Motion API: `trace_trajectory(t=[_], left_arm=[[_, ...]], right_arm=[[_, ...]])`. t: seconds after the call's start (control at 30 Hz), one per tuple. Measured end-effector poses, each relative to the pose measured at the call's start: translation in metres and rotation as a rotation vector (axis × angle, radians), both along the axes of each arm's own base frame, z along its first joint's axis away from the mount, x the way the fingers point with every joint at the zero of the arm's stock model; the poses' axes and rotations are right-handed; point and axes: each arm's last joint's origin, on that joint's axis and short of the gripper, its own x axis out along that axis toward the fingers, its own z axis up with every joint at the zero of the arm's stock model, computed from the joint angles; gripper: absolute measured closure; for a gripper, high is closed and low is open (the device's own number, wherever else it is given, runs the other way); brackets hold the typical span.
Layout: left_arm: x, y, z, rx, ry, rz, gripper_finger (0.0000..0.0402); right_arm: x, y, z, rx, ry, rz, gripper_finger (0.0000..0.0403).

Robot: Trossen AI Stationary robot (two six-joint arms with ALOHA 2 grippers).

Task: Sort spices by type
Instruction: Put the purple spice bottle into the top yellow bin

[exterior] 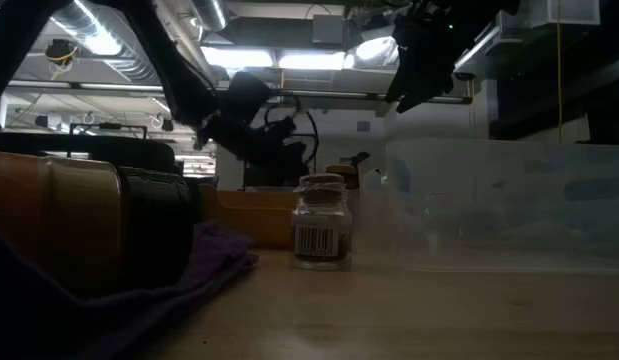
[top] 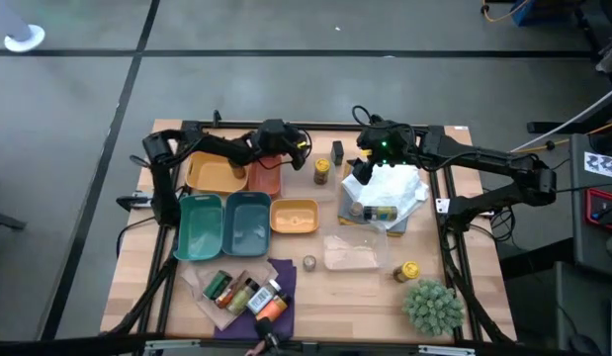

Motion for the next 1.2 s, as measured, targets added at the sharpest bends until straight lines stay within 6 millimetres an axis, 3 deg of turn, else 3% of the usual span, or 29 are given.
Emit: trace_trajectory(t=[0.27,0.47,0.6,0.77,0.87,1.2], left_arm=[[-0.032,-0.013,0.074,0.034,-0.024,0.026,0.0208],[-0.083,-0.041,0.128,0.03,0.042,0.122,0.0208],[-0.121,-0.063,0.148,-0.031,0.093,0.216,0.0208],[-0.163,-0.085,0.155,-0.117,0.166,0.407,0.0208],[-0.181,-0.094,0.148,-0.156,0.159,0.522,0.0208],[-0.196,-0.099,0.091,-0.211,0.131,0.727,0.0208]], right_arm=[[0.0,0.0,0.0,0.0,0.0,0.0,0.01],[0.0,0.0,0.0,0.0,0.0,0.0,0.01],[0.0,0.0,0.0,0.0,-0.001,0.0,0.01],[0.0,0.0,0.0,0.0,-0.001,0.0,0.01],[0.002,-0.001,-0.001,0.0,0.0,0.0,0.01],[0.01,-0.003,-0.011,0.011,0.036,0.001,0.01]])
